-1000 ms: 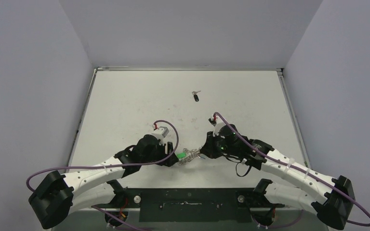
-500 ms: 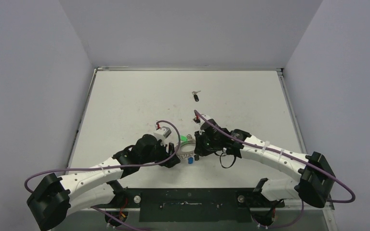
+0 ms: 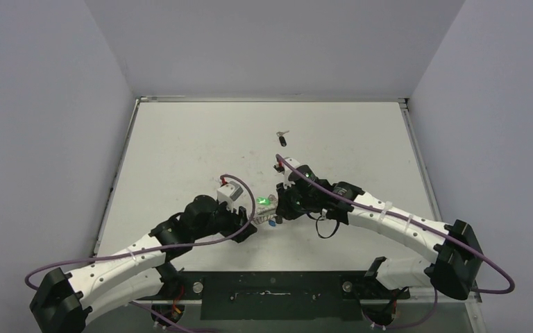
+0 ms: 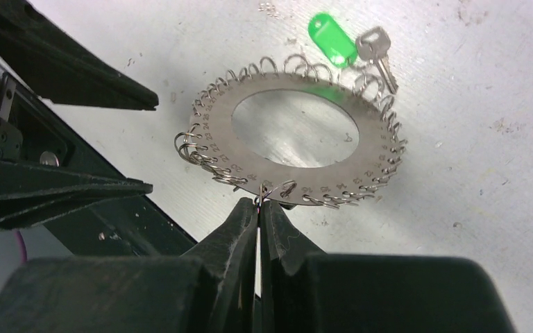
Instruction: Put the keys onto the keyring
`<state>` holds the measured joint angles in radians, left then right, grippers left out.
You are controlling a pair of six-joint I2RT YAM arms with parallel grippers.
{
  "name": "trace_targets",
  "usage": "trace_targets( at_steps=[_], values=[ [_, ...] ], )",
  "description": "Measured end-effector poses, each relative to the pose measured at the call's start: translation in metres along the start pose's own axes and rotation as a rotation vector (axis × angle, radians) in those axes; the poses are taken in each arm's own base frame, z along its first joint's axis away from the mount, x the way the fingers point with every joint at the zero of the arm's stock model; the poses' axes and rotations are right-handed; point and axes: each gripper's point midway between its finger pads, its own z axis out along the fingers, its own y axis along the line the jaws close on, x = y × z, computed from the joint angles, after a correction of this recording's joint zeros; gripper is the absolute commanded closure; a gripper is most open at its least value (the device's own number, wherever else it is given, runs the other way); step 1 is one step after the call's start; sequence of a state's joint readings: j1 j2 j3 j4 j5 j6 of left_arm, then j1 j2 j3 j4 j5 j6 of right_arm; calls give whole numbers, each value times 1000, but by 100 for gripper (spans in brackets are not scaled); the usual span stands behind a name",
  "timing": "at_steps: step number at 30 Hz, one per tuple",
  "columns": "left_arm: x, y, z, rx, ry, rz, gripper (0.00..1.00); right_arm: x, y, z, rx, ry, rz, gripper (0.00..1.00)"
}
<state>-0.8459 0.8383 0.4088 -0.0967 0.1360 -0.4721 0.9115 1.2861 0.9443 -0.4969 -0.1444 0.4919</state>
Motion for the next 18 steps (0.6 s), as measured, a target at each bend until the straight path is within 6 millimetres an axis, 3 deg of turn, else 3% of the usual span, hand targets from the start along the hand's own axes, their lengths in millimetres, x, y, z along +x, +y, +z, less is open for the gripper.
trace_targets(
  at_steps=[12, 18],
  values=[
    [-36, -26, -17, 127, -148, 206, 46, -8, 32, -30, -206, -5, -189, 100],
    [-63, -46, -32, 212, -305, 278, 56, -4, 44, -38, -308, 12, -244, 100]
  ],
)
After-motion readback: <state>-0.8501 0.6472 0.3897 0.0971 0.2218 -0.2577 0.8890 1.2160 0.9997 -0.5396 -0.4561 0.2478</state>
